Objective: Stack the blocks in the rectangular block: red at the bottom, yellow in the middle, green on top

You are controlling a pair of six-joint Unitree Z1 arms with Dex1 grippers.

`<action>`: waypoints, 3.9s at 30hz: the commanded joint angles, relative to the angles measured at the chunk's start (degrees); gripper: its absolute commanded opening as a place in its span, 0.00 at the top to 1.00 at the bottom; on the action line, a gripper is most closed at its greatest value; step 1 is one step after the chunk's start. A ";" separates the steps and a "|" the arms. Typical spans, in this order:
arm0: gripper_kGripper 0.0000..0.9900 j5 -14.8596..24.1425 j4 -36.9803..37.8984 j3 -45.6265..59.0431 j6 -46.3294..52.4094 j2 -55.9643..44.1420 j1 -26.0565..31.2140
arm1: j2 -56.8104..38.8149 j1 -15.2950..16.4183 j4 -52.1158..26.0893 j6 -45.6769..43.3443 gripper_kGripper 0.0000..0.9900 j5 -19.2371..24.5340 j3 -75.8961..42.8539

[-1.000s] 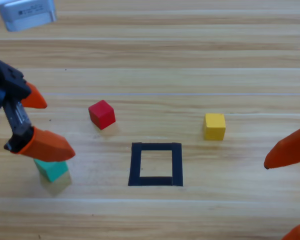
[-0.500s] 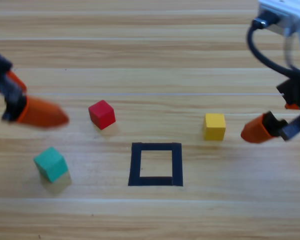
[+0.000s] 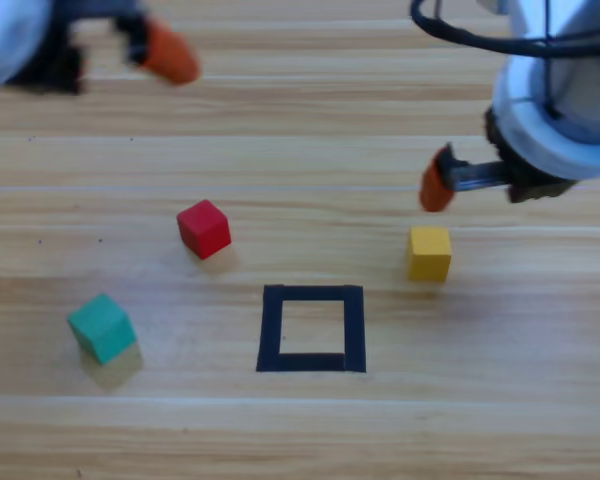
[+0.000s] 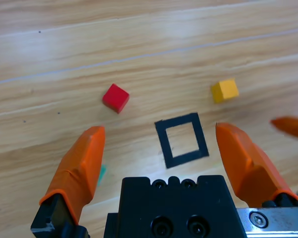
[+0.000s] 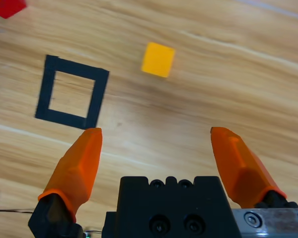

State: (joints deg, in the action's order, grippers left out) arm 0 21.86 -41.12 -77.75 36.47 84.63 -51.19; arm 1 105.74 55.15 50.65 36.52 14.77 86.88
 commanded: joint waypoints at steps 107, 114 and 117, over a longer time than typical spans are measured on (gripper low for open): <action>1.00 -19.31 -16.97 -20.16 -10.02 40.96 2.50 | 0.00 -8.30 -3.89 1.27 0.98 -16.79 -9.36; 1.00 -19.84 -19.87 -26.57 -3.34 42.72 1.00 | 0.52 -8.30 -3.80 0.83 0.98 -16.79 -8.92; 1.00 -19.66 -19.87 -27.01 1.85 42.81 0.57 | 0.52 -8.30 -3.72 0.83 0.98 -16.97 -9.01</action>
State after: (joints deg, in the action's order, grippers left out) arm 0 2.52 -60.65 -104.21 33.63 125.20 -48.88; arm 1 106.60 45.71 46.08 37.92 -1.65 79.22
